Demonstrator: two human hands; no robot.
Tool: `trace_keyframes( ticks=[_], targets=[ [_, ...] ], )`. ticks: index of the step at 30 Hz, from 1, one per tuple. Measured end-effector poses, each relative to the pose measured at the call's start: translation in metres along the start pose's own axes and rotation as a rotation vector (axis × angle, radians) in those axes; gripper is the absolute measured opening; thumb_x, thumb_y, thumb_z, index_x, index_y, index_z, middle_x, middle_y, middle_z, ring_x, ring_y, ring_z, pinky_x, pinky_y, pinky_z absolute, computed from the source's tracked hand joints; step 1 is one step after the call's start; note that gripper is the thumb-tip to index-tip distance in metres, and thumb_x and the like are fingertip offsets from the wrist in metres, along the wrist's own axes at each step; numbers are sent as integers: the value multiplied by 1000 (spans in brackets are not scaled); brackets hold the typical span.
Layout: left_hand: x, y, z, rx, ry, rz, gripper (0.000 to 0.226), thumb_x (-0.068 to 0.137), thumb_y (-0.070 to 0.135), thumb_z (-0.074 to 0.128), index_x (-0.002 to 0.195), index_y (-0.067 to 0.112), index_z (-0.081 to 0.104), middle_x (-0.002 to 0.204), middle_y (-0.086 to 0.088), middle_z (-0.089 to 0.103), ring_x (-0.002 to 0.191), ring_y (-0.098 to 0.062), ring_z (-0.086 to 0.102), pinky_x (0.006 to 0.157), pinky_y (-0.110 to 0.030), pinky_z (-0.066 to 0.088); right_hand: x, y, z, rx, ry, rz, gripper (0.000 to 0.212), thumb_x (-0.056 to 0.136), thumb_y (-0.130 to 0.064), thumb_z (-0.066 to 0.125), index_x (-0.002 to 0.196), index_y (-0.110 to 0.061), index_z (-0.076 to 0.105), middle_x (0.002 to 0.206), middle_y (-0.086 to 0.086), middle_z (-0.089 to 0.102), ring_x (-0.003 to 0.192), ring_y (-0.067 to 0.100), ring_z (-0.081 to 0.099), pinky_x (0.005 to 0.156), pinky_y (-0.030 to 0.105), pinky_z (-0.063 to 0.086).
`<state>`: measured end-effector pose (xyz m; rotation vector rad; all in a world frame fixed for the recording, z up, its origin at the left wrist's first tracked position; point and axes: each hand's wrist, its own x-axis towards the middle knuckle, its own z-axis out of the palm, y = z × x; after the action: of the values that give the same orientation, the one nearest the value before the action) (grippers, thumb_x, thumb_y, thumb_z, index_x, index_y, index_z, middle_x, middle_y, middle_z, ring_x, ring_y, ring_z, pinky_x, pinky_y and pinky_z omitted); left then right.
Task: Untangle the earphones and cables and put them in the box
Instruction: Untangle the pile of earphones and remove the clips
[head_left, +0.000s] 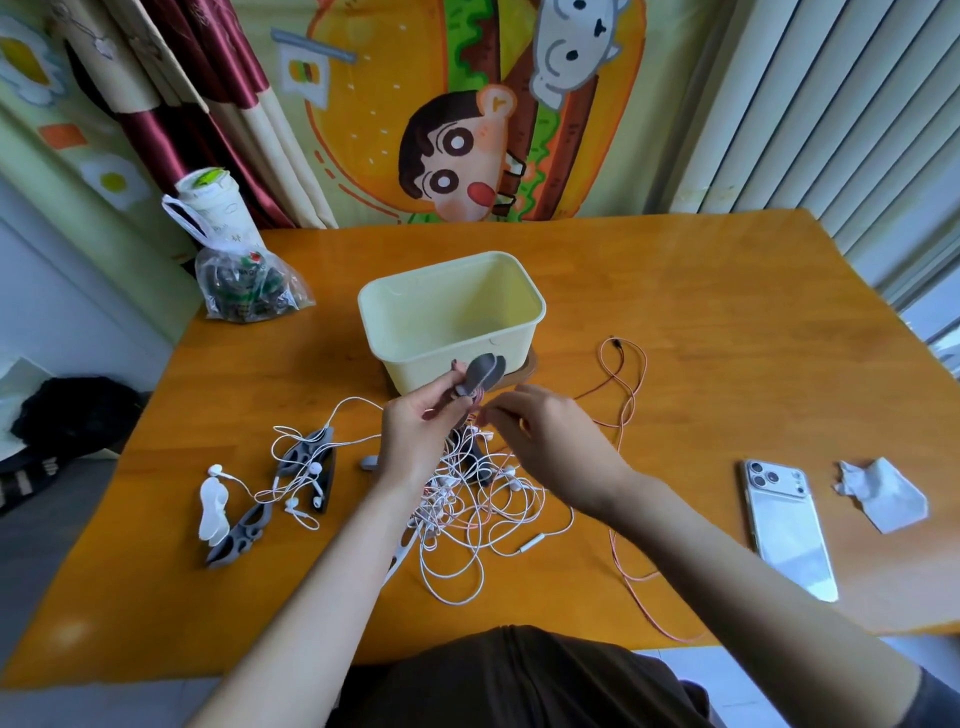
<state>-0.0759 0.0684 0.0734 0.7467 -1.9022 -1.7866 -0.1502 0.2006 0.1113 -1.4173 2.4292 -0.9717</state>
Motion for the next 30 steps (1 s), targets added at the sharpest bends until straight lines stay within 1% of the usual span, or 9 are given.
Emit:
trace_keyframes(
  ticks=[4,8,10,12,16,19,21,25,30],
  targets=[
    [1,4,2,-20,-136,11,39,88,0,60,118,24,62,109,9,68,102,2,61,76,-5,45,11,14,-29,-33,72,25,18,94,-22,55,95,-17,72,89,-2,63,72,11,54,63,22,43],
    [-1,5,3,-84,-250,-10,36,87,2,61,115,25,64,115,7,69,115,-7,59,86,-9,45,17,24,-43,4,106,80,17,89,-25,61,92,-15,74,84,-7,58,70,5,51,61,12,37],
    [-3,7,3,-113,-316,-16,33,88,3,59,115,20,65,112,6,70,113,-6,60,89,-12,44,18,26,-45,59,137,95,18,85,-28,65,90,-13,74,84,-5,59,71,3,51,61,7,37],
    [-4,11,2,-153,-357,-28,30,88,3,57,114,17,66,107,8,72,109,-4,62,87,-11,44,20,25,-46,121,149,102,19,83,-30,66,87,-13,73,82,-5,60,71,5,53,61,8,39],
    [-5,17,1,-271,-405,-89,32,81,12,56,112,13,65,105,3,72,101,-6,63,82,-14,47,24,24,-51,305,78,152,18,85,-32,63,76,-18,69,60,-10,58,51,2,50,50,15,40],
    [-6,20,2,-356,-454,-173,37,83,13,53,118,16,64,115,-9,65,102,-16,57,79,-19,47,23,21,-52,482,35,242,18,84,-27,66,67,-19,68,47,-12,59,45,1,49,46,13,42],
    [-6,21,4,-422,-455,-215,39,83,13,53,118,20,67,117,-9,65,106,-20,54,85,-26,43,20,19,-48,570,1,282,21,86,-23,64,66,-22,66,45,-17,57,44,-1,48,45,11,40],
    [-6,28,8,-582,-377,-271,34,81,14,52,104,24,74,111,-2,70,106,-16,60,96,-31,45,11,21,-25,716,-12,394,24,89,-30,60,70,-18,68,48,-11,54,45,2,46,46,14,40],
    [-7,34,10,-728,-310,-299,36,89,10,45,97,25,77,111,-2,71,110,-20,61,97,-38,49,-4,24,9,820,-56,470,27,93,-28,54,76,-9,64,60,-3,57,50,5,48,49,14,41]
  ],
)
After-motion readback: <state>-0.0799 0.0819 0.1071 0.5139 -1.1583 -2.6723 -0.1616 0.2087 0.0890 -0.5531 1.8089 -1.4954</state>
